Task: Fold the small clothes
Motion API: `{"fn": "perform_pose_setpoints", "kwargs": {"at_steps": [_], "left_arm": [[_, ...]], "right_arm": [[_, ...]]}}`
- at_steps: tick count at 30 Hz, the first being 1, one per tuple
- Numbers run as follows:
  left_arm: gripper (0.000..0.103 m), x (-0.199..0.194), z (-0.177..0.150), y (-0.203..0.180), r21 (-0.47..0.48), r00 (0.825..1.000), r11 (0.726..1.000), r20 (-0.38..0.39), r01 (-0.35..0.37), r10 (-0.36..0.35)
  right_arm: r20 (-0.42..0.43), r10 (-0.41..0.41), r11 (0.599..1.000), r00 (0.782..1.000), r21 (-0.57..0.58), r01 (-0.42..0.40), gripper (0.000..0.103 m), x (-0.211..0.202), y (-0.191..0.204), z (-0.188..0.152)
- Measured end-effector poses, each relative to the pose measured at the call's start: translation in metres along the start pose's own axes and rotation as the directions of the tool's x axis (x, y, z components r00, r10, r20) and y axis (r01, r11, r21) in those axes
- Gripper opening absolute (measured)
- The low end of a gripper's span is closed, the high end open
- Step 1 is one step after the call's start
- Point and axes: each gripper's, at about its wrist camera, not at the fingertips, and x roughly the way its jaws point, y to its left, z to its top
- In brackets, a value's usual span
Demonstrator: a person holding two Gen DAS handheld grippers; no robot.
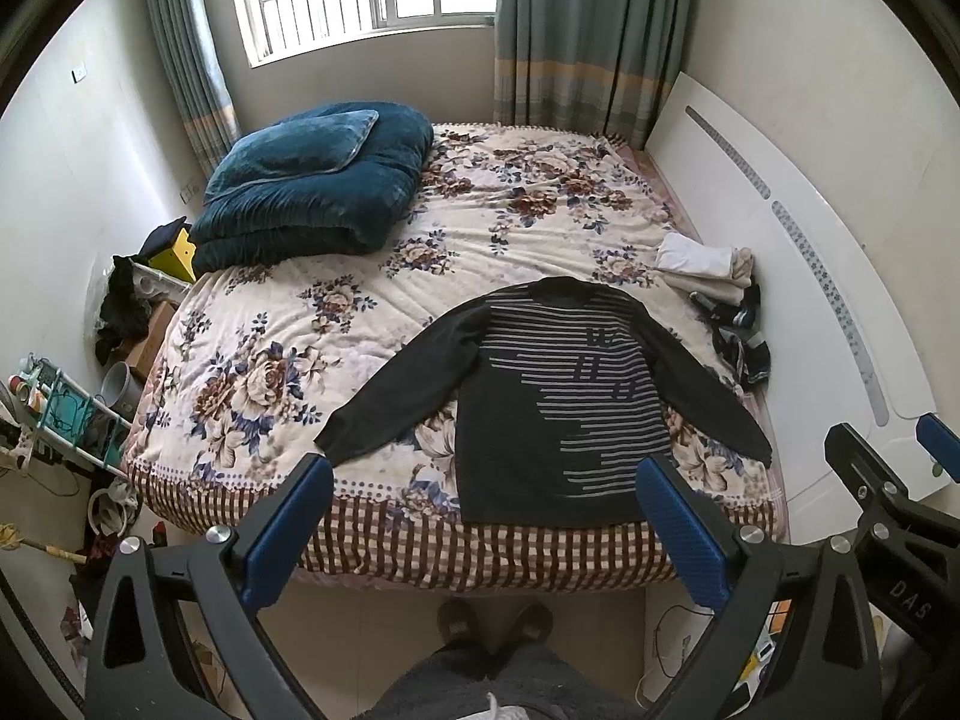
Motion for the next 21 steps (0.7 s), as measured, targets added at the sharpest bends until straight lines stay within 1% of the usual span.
{"fn": "perform_pose_setpoints", "kwargs": {"at_steps": [14, 15, 17, 19, 21], "left_arm": [[0.103, -0.003, 0.0, 0.0, -0.001, 1.0, 1.0, 0.009, 0.001, -0.001], [0.103, -0.004, 0.002, -0.001, -0.002, 1.0, 1.0, 0.011, 0.0, 0.0], [0.103, -0.006, 0.008, -0.002, -0.003, 1.0, 1.0, 0.015, 0.0, 0.0], [0.103, -0.006, 0.009, 0.0, -0.005, 1.0, 1.0, 0.019, 0.0, 0.0], [0.103, -0.006, 0.013, -0.001, -0.006, 1.0, 1.0, 0.019, 0.001, -0.001]], "right_arm": [[0.008, 0.001, 1.0, 1.0, 0.003, -0.001, 0.103, 0.0, -0.002, -0.003], [0.01, 0.0, 1.0, 1.0, 0.003, 0.0, 0.103, -0.002, -0.002, -0.002], [0.012, -0.001, 1.0, 1.0, -0.001, 0.001, 0.103, -0.014, 0.002, 0.02], [0.011, 0.001, 1.0, 1.0, 0.002, -0.001, 0.103, -0.014, 0.002, 0.02], [0.012, 0.002, 1.0, 1.0, 0.002, -0.002, 0.103, -0.019, 0.003, 0.028]]}}
